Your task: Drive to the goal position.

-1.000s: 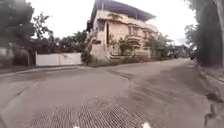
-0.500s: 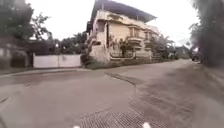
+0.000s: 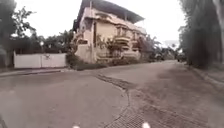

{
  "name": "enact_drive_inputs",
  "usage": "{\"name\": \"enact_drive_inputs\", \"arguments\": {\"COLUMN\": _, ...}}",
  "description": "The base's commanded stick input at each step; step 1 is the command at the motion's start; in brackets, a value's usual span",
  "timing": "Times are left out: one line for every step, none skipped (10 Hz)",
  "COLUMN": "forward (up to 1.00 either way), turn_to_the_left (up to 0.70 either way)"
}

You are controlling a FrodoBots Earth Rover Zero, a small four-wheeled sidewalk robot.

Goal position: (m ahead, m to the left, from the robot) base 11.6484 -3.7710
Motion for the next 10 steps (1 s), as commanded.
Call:
{"name": "enact_drive_inputs", "arguments": {"forward": 0.85, "turn_to_the_left": -0.33}}
{"name": "enact_drive_inputs", "arguments": {"forward": 0.85, "turn_to_the_left": -0.12}}
{"name": "enact_drive_inputs", "arguments": {"forward": 0.85, "turn_to_the_left": 0.01}}
{"name": "enact_drive_inputs", "arguments": {"forward": 0.85, "turn_to_the_left": 0.01}}
{"name": "enact_drive_inputs", "arguments": {"forward": 0.85, "turn_to_the_left": 0.01}}
{"name": "enact_drive_inputs", "arguments": {"forward": 0.85, "turn_to_the_left": 0.01}}
{"name": "enact_drive_inputs", "arguments": {"forward": 0.85, "turn_to_the_left": 0.01}}
{"name": "enact_drive_inputs", "arguments": {"forward": 0.85, "turn_to_the_left": 0.01}}
{"name": "enact_drive_inputs", "arguments": {"forward": 0.85, "turn_to_the_left": 0.01}}
{"name": "enact_drive_inputs", "arguments": {"forward": 0.85, "turn_to_the_left": 0.01}}
